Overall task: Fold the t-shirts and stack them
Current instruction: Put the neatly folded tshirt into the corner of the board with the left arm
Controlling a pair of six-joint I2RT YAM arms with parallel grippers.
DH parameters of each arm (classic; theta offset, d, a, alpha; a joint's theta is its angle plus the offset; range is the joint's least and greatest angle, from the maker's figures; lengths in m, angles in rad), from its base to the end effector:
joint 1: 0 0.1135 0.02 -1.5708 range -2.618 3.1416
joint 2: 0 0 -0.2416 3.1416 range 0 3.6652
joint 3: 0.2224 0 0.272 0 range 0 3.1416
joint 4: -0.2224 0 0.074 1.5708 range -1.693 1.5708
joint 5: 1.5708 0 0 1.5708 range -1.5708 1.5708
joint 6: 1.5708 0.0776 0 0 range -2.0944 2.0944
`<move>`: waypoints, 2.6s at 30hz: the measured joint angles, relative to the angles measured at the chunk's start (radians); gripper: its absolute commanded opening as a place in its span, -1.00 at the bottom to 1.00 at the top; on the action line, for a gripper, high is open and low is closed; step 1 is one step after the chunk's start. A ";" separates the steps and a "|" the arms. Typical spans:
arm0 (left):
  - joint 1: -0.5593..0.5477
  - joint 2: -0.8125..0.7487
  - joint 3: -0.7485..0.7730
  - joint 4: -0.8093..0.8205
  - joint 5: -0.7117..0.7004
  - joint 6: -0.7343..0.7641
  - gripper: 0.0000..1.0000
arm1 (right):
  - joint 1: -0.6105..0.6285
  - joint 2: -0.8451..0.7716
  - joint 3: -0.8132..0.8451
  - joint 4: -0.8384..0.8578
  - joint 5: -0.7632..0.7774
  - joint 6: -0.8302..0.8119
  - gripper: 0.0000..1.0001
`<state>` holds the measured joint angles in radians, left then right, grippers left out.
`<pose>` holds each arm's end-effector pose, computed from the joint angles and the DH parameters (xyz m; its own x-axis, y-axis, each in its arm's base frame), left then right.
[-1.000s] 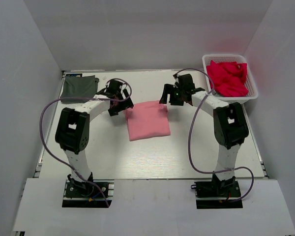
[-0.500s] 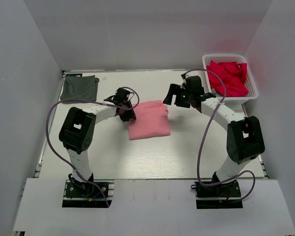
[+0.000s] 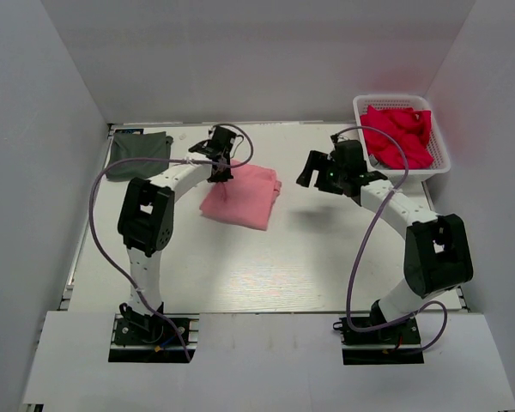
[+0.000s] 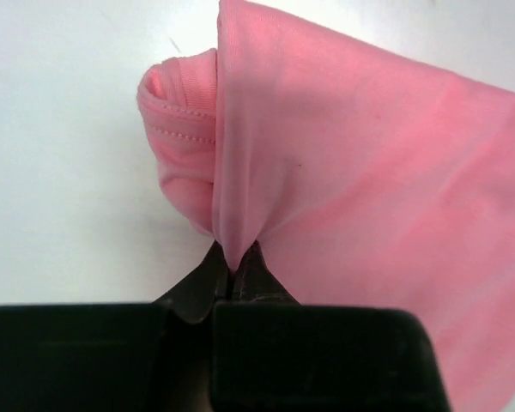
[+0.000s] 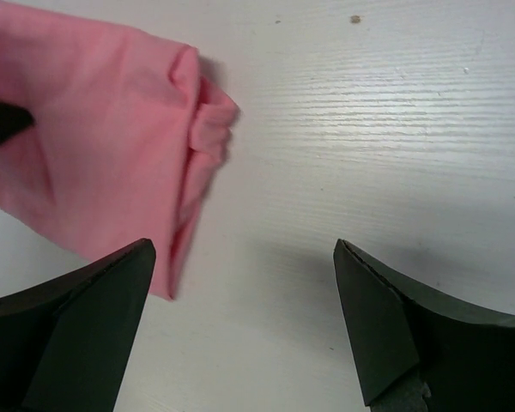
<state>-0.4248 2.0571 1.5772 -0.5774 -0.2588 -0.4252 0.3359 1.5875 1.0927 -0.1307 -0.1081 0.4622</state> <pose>0.4356 -0.1753 0.1280 -0.8400 -0.0577 -0.5394 -0.0688 0.9976 0.0004 0.3829 0.1426 0.1934 -0.6777 0.2330 -0.6974 -0.1207 0.9004 0.4180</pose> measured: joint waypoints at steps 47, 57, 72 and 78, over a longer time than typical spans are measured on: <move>0.484 0.162 0.525 0.062 -0.175 0.623 -1.00 | -0.016 0.041 -0.027 0.006 0.072 -0.020 0.81; 0.566 0.328 0.614 0.116 -0.232 0.615 1.00 | -0.016 0.093 0.021 0.000 0.060 -0.021 0.81; 0.499 -0.259 0.061 0.082 0.113 0.234 1.00 | -0.015 -0.129 -0.184 0.031 0.014 -0.016 0.81; 0.338 -0.758 -0.658 0.384 0.400 0.044 1.00 | -0.015 -0.278 -0.383 0.102 -0.027 0.016 0.81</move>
<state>-0.0872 1.2991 0.9188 -0.1932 0.1410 -0.3813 0.3210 1.3090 0.7094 -0.0288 -0.1349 0.4782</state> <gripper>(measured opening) 0.997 0.904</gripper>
